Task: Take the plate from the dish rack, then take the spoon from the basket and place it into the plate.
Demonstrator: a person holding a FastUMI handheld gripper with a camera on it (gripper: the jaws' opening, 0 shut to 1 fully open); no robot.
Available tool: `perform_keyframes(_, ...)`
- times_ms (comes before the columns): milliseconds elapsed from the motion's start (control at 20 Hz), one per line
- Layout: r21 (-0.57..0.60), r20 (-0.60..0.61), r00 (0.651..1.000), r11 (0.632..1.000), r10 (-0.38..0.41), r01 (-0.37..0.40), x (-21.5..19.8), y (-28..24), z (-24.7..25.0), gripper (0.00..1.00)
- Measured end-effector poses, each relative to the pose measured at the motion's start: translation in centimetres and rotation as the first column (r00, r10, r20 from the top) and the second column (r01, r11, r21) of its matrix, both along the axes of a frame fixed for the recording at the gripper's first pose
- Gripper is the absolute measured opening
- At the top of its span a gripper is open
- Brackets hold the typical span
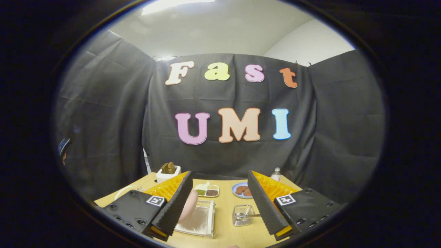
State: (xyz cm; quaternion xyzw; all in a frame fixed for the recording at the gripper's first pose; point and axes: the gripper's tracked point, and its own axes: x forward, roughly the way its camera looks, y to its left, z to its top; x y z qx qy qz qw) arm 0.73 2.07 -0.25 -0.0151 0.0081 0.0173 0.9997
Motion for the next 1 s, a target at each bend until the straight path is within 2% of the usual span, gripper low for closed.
perform_keyframes(200, -0.001, 0.001, 1.0, 1.0, 0.016, -0.016, 0.4, 0.5, 0.3, 1.0)
perform_keyframes(700, -0.042, -0.087, 0.994, 0.997, 0.062, -0.066, 3.0, 2.6, 0.2, 1.0)
perform_keyframes(1000, -0.118, -0.23, 0.97, 0.987, 0.078, -0.107, 6.2, 4.7, -0.7, 1.0)
